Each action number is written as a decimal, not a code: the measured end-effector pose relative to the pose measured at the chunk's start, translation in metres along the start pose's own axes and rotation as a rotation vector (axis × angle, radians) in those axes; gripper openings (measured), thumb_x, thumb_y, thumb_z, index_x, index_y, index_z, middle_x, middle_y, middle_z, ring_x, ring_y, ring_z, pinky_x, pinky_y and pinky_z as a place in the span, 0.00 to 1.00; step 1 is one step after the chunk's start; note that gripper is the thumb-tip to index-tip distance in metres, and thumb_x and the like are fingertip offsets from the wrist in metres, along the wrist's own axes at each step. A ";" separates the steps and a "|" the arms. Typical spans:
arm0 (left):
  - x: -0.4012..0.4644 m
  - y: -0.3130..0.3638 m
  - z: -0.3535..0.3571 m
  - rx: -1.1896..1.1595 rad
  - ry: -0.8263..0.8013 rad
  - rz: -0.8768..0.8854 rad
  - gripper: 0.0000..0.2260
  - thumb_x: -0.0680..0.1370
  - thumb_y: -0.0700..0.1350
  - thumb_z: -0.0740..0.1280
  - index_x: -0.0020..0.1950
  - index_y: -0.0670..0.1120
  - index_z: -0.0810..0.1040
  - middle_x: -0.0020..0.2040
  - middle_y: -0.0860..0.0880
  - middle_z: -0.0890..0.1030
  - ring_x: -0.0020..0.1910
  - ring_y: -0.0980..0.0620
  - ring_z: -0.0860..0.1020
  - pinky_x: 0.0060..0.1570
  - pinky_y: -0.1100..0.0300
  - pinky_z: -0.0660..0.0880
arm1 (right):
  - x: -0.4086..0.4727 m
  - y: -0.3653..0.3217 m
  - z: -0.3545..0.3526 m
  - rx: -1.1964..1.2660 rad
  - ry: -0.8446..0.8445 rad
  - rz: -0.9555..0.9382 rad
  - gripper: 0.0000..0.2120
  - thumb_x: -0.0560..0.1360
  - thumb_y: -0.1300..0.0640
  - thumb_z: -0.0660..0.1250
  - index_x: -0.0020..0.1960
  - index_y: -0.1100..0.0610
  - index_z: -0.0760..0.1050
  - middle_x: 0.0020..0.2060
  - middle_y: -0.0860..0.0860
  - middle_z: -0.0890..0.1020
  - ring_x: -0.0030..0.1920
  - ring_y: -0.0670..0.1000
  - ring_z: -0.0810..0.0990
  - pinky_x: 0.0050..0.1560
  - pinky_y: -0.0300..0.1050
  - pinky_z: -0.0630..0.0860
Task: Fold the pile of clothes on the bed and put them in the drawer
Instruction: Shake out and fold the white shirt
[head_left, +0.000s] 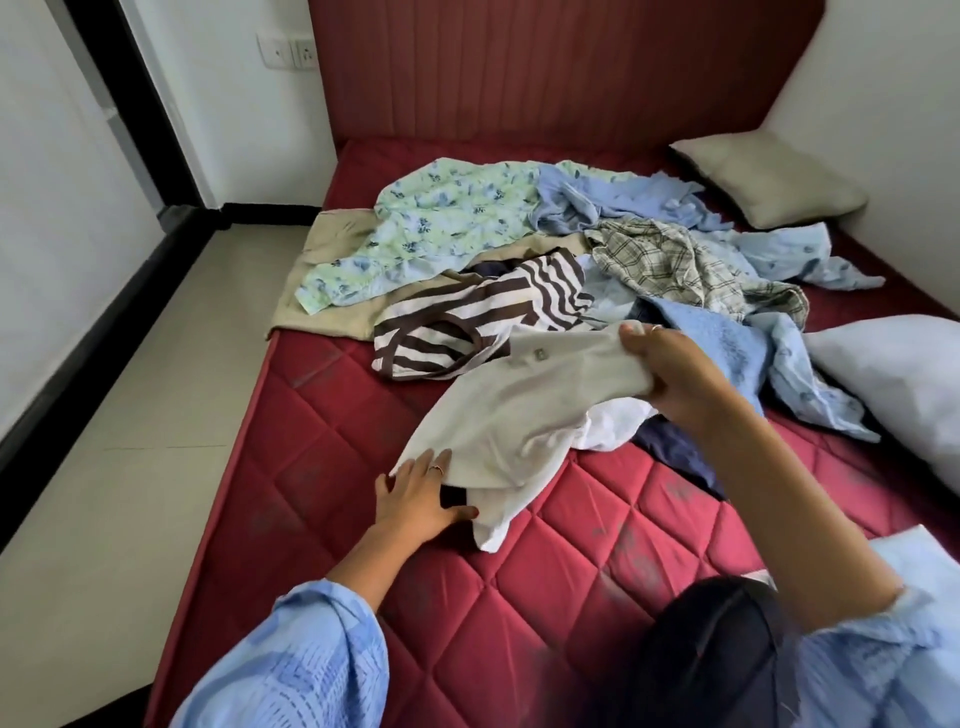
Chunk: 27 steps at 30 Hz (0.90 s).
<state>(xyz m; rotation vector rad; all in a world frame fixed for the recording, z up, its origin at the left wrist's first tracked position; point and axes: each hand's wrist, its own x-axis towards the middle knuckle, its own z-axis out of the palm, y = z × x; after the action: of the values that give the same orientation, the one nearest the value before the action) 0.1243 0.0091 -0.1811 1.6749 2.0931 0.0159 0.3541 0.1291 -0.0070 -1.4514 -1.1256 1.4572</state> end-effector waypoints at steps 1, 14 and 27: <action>0.000 0.004 0.001 -0.018 0.066 0.007 0.41 0.72 0.69 0.63 0.78 0.54 0.50 0.78 0.53 0.53 0.76 0.51 0.53 0.71 0.44 0.53 | -0.006 -0.007 -0.003 0.030 -0.006 0.000 0.10 0.80 0.57 0.61 0.57 0.63 0.74 0.48 0.60 0.78 0.44 0.54 0.79 0.36 0.45 0.81; 0.020 0.006 -0.130 -0.331 0.546 0.193 0.15 0.77 0.42 0.59 0.61 0.44 0.77 0.53 0.37 0.81 0.53 0.39 0.79 0.50 0.47 0.75 | -0.029 -0.045 -0.041 0.295 0.148 0.046 0.09 0.82 0.56 0.59 0.43 0.55 0.71 0.26 0.49 0.78 0.21 0.44 0.75 0.22 0.35 0.74; -0.062 0.059 -0.351 0.411 0.856 0.319 0.17 0.74 0.32 0.59 0.60 0.44 0.74 0.47 0.33 0.78 0.46 0.32 0.78 0.43 0.44 0.72 | -0.068 -0.131 -0.073 0.323 0.040 -0.241 0.15 0.74 0.53 0.70 0.56 0.60 0.75 0.47 0.54 0.80 0.40 0.48 0.82 0.44 0.44 0.81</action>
<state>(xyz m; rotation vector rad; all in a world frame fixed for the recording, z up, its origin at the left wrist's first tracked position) 0.0645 0.0617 0.1708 2.5696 2.4819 0.5191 0.4228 0.1096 0.1414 -1.0779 -0.9517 1.3599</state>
